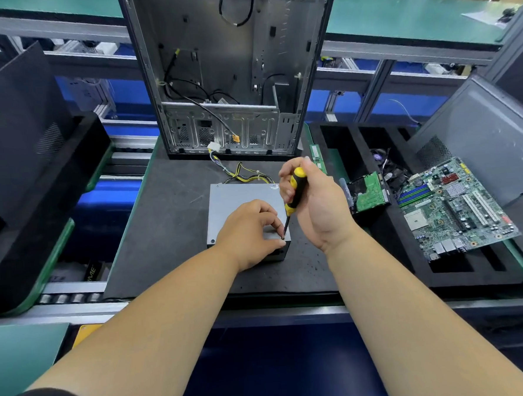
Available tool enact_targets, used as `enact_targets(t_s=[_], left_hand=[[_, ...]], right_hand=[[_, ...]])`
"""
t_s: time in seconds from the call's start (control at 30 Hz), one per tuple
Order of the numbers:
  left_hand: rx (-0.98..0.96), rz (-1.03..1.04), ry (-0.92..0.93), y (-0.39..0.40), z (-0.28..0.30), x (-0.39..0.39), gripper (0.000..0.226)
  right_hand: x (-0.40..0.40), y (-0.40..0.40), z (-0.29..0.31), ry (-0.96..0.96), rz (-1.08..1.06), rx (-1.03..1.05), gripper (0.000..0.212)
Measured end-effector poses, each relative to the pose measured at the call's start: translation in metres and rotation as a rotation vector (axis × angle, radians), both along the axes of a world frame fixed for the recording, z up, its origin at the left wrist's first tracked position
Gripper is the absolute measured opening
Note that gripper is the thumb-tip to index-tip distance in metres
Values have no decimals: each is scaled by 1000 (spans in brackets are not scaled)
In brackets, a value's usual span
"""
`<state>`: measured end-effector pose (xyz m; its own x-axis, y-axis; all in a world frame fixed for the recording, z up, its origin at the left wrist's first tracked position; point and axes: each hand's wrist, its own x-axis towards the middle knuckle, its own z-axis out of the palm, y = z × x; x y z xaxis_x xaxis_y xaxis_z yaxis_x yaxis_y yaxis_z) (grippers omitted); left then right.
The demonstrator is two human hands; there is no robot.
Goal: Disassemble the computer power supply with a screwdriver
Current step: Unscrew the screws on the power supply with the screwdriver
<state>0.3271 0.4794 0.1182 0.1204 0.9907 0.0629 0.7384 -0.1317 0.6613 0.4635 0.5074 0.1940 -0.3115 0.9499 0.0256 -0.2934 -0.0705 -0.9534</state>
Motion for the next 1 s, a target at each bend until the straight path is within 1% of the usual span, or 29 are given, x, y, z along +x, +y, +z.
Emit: enact_targets(t_s=[0.07, 0.2, 0.33, 0.43, 0.5, 0.6, 0.73, 0.8, 0.87, 0.9, 1.0], left_hand=[[-4, 0, 5, 0, 0, 0, 21], [-10, -2, 13, 0, 0, 0, 20], [-5, -3, 25, 1, -1, 0, 22], [-4, -1, 29, 1, -1, 0, 25], [-6, -2, 25, 1, -2, 0, 26], [-9, 0, 16, 0, -2, -1, 22], [4, -1, 23, 0, -2, 0, 18], [10, -1, 27, 1, -1, 0, 18], [6, -3, 29, 1, -1, 0, 18], [4, -4, 31, 1, -1, 0, 18], [6, -6, 43, 1, -1, 0, 19]], right_hand=[[2, 0, 0, 45, 23, 2, 36], [7, 0, 2, 15, 57, 15, 18], [10, 0, 5, -48, 38, -13, 19], [11, 0, 6, -56, -12, -22, 24], [10, -2, 6, -37, -34, -27, 34], [3, -5, 4, -38, -34, -27, 52], [-2, -6, -1, -13, -16, -22, 61], [-2, -5, 0, 25, 8, -24, 54], [0, -5, 1, 20, 18, -8, 33], [0, -5, 2, 6, 20, 3, 26], [3, -4, 2, -26, 27, 11, 23]])
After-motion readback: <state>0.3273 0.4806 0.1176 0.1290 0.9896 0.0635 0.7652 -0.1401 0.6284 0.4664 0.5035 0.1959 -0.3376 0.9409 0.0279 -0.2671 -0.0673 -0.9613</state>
